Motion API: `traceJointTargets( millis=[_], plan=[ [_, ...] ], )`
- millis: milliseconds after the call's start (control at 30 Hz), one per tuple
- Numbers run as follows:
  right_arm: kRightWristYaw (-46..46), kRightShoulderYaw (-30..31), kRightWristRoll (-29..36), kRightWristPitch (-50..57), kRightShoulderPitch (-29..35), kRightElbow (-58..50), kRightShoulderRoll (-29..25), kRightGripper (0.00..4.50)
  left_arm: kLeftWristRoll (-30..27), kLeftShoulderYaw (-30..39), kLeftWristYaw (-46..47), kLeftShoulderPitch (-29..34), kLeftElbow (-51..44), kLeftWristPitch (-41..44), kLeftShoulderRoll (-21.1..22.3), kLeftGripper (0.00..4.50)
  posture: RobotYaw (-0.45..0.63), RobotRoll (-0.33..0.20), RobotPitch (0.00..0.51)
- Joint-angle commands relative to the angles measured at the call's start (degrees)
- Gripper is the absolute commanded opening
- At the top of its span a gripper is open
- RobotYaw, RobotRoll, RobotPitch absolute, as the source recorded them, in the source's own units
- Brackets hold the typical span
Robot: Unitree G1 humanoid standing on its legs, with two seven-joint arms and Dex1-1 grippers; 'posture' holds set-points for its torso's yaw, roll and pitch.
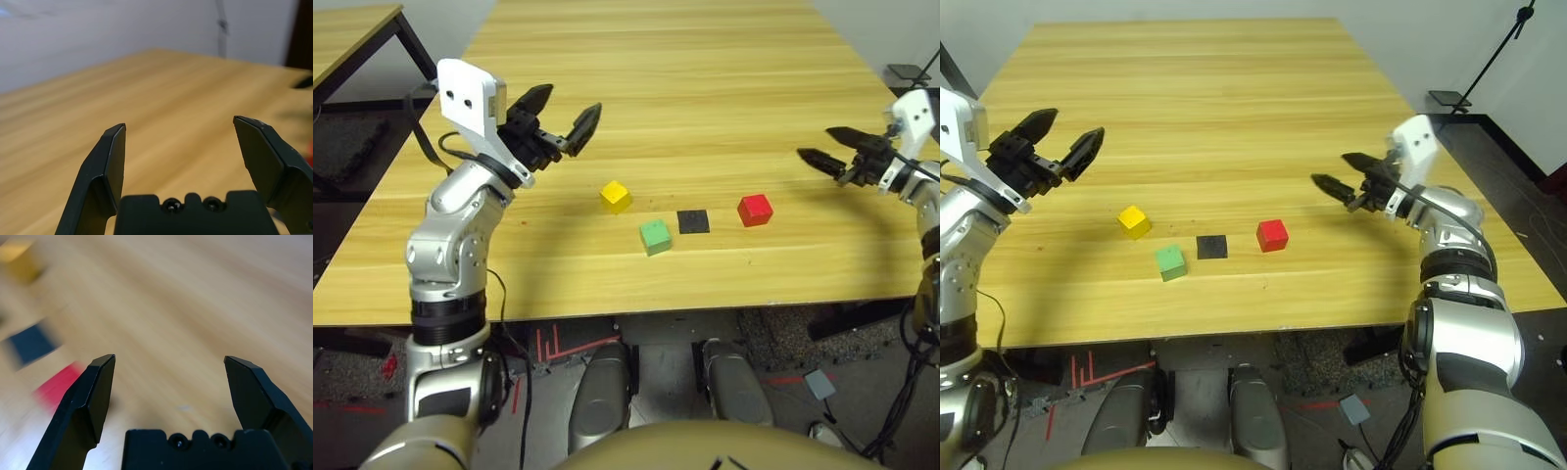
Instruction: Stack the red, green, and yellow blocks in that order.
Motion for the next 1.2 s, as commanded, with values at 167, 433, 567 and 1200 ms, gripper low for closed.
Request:
traceJointTargets(
  millis=[167, 433, 567, 1200],
  plan=[
    [12.04, 8.07, -4.77, -1.64, -3.24, -0.43, -0.83, 4.50, 0.67, -8.43, -13.55, 2.58, 1.14, -2.61, 2.78, 4.48, 0.25, -0.144, 0.067],
    [12.90, 15.86, -6.46, -6.90, -7.29, 2.89, 0.39, 4.50, 2.60, -13.54, -16.46, 2.96, -1.01, -2.03, 3.64, 4.48, 0.30, -0.156, 0.069],
    [12.90, 16.88, -8.69, -9.61, -9.69, 6.24, 1.97, 4.50, 2.93, -15.14, -17.33, 3.75, -2.75, -1.02, 4.79, 4.48, 0.32, -0.158, 0.072],
    [4.91, 18.31, -17.70, -12.02, -13.76, 11.99, 8.10, 2.04, -0.04, -11.87, -11.54, 6.62, -12.68, 6.64, 6.14, 4.50, 0.45, -0.159, 0.087]
  ],
)
